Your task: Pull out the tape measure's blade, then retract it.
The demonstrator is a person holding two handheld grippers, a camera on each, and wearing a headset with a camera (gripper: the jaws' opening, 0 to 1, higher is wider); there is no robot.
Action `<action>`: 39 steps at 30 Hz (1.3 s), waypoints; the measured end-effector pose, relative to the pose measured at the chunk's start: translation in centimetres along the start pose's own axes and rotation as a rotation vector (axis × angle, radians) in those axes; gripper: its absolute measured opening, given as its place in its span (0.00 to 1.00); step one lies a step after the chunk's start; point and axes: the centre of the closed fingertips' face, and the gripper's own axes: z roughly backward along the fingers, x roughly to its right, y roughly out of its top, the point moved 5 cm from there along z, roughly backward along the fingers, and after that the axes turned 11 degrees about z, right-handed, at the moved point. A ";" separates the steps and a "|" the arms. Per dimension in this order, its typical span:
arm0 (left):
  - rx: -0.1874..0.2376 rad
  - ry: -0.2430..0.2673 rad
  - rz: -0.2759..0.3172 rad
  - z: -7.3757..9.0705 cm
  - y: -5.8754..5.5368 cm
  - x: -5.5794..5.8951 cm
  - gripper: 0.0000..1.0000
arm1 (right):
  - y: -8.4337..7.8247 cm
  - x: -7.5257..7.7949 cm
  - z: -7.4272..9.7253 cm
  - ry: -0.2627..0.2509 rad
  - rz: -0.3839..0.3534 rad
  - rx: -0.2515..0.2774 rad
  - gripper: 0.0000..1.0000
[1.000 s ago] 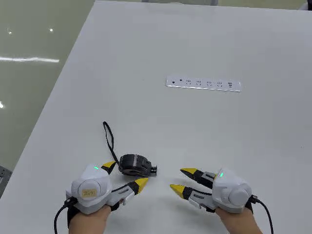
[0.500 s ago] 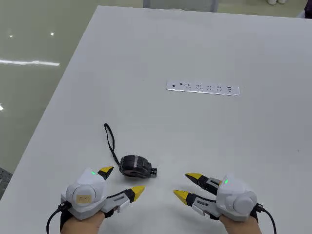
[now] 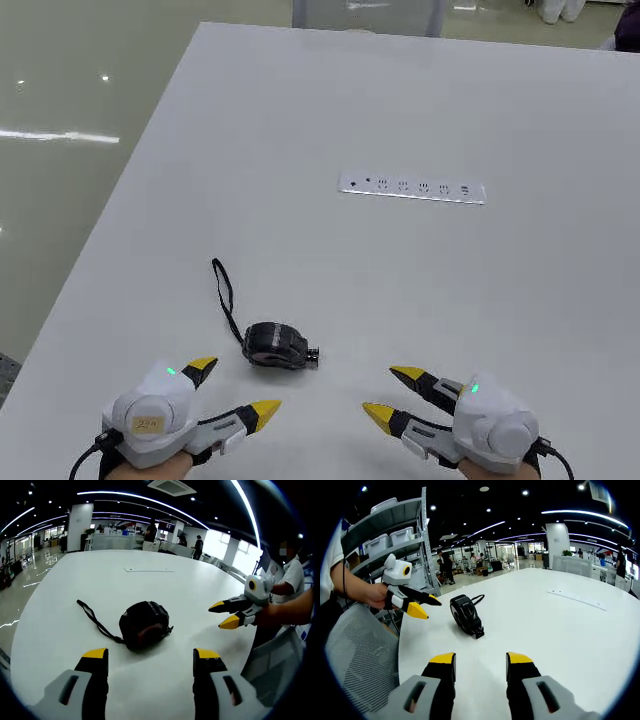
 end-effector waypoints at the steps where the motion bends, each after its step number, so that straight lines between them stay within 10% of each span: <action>1: 0.001 0.003 0.002 0.1 -0.1 -0.1 0.67 | -0.1 -0.1 0.1 0.001 -0.002 -0.004 0.40; 39: -0.012 -0.005 -0.012 5.2 -1.2 -2.0 0.70 | 0.2 -0.6 5.6 -0.089 -0.002 -0.018 0.51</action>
